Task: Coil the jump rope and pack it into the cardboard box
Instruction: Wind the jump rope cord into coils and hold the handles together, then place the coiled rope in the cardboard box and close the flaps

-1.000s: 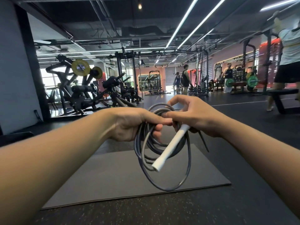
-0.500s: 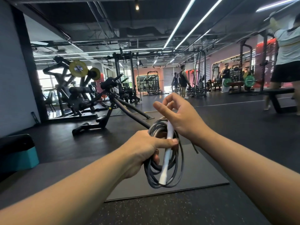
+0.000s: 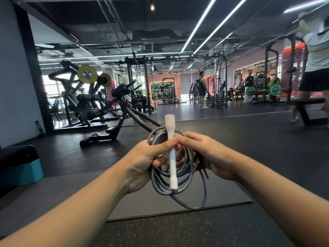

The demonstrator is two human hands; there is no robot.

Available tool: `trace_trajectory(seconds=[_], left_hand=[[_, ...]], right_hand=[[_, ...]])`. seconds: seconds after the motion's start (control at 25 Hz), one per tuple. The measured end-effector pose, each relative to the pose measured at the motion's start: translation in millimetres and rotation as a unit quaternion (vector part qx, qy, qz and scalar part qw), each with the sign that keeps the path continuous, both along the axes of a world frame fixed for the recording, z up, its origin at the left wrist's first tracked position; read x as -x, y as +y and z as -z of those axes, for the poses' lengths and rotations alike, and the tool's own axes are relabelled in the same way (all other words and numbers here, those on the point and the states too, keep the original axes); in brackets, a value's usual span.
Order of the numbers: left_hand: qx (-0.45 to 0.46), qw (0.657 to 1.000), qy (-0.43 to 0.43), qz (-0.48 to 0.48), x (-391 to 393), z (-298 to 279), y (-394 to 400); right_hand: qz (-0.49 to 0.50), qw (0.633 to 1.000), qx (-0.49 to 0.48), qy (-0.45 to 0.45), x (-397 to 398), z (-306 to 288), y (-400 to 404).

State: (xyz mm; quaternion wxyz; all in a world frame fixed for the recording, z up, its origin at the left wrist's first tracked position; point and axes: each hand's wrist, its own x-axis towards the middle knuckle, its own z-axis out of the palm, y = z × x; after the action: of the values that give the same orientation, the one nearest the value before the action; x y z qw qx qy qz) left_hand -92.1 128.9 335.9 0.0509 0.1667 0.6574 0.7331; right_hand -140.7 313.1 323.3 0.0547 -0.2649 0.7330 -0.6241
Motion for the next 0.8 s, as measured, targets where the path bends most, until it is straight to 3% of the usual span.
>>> trace_trajectory(seconds=[0.24,0.32,0.48,0.64,0.8], left_hand=[[0.034,0.979,0.107,-0.17,6,11,-20],[0.046,0.967,0.112,-0.225,2,19,-35],[0.084,0.948,0.062,-0.301,-24,37,-95],[0.039,0.92,0.016,-0.389,-85,24,-171],[0.032,0.859,-0.039,-0.509,-183,-31,-259]], right_hand=[[0.014,0.993,0.116,0.0,-2,22,-39],[0.023,0.993,0.115,0.013,-4,31,-58],[0.011,0.996,0.082,0.012,-15,41,-120],[-0.059,0.996,0.041,-0.05,-51,22,-211],[-0.167,0.977,0.015,-0.134,-122,-29,-326]])
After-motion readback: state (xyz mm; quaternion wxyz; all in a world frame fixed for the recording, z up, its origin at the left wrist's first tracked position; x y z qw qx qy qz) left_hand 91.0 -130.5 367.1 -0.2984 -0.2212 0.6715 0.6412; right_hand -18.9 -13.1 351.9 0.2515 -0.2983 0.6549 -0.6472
